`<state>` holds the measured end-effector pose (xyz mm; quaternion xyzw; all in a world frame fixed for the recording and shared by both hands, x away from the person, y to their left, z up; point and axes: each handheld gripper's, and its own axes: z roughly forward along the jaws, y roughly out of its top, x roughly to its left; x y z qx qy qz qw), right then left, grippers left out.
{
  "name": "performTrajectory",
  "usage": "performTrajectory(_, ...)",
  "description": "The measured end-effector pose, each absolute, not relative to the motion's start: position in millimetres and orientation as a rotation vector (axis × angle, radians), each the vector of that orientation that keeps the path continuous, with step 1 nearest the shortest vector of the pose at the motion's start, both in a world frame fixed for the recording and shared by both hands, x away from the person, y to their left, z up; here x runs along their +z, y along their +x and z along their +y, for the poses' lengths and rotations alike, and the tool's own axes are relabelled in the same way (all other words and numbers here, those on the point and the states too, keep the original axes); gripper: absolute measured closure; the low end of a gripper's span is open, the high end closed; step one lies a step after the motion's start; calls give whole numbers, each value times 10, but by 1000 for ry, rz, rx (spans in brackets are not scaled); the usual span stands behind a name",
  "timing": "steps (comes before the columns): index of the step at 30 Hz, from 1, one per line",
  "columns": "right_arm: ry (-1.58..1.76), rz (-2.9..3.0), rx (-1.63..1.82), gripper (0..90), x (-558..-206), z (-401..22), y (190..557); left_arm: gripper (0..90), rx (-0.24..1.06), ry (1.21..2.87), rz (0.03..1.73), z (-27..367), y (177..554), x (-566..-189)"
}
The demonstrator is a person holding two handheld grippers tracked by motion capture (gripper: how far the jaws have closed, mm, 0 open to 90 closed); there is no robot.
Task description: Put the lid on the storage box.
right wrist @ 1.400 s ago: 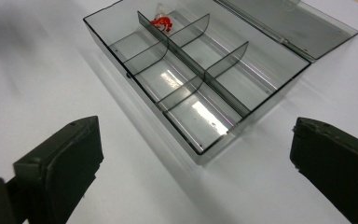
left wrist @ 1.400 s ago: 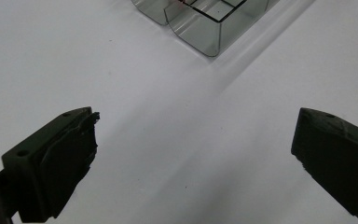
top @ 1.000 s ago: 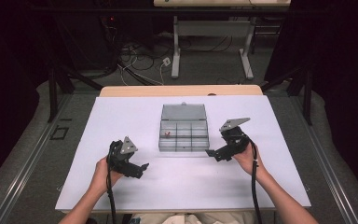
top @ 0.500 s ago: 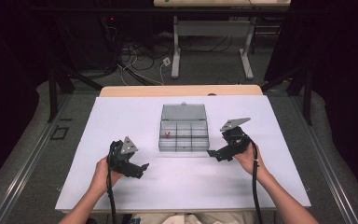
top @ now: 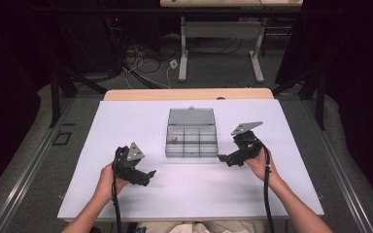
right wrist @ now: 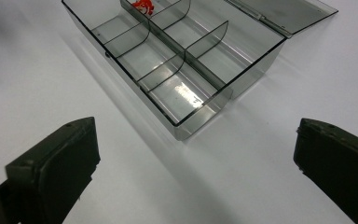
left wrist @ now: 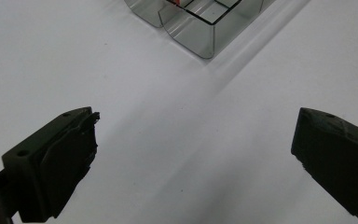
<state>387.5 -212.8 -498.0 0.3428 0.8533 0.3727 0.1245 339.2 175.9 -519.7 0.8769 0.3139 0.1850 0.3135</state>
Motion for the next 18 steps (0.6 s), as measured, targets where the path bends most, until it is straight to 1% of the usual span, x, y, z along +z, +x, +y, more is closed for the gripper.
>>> performTrajectory(5,1006,2488,1080,0,-4985,-2146,3898,0,480,2302,824,1727,3390,-5163)
performTrajectory(8,1008,2496,1062,0,-4989,-2158,3909,1,493,2320,826,1695,3404,-5133)
performTrajectory(13,1016,2487,1061,0,-4997,-2180,3927,1,518,2292,846,1636,3445,-5077)
performTrajectory(18,1017,2478,1064,0,-5009,-2187,3951,0,476,2276,862,1524,3545,-5057)
